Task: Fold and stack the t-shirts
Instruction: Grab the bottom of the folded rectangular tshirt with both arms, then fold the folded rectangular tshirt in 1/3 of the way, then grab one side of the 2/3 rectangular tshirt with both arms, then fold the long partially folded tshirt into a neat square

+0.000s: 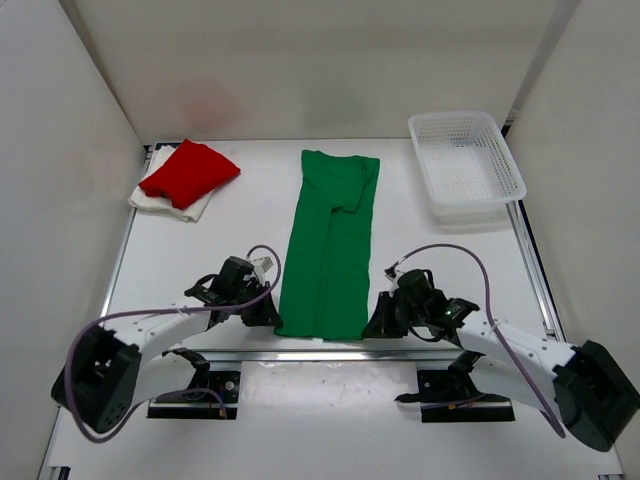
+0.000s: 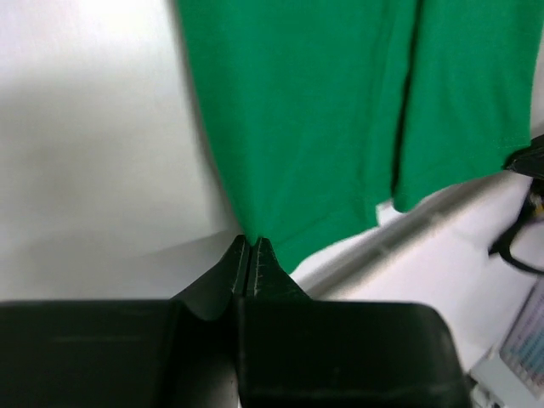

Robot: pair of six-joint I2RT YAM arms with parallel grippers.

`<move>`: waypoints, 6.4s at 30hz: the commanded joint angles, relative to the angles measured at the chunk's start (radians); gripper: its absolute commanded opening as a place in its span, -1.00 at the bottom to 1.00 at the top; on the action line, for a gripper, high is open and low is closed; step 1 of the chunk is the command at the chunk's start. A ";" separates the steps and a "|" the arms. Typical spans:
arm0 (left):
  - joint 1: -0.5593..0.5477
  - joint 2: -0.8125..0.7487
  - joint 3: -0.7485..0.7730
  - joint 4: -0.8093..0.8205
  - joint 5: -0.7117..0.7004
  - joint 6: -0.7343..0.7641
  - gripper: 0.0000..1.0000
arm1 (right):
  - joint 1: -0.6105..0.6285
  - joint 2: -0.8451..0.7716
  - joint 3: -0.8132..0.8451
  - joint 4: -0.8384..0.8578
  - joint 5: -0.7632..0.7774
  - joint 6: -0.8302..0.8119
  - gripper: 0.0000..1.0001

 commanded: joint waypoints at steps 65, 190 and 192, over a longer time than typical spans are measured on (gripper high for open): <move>0.115 0.576 0.372 0.509 -0.062 -0.275 -0.30 | -0.314 0.676 0.581 0.153 -0.010 -0.320 -1.00; 0.121 0.619 0.596 0.540 -0.088 -0.344 -0.13 | -0.449 1.137 1.361 -0.054 -0.222 -0.339 -1.00; 0.164 0.691 0.657 0.544 -0.053 -0.372 -0.15 | -0.435 1.075 1.332 -0.054 -0.174 -0.347 -0.95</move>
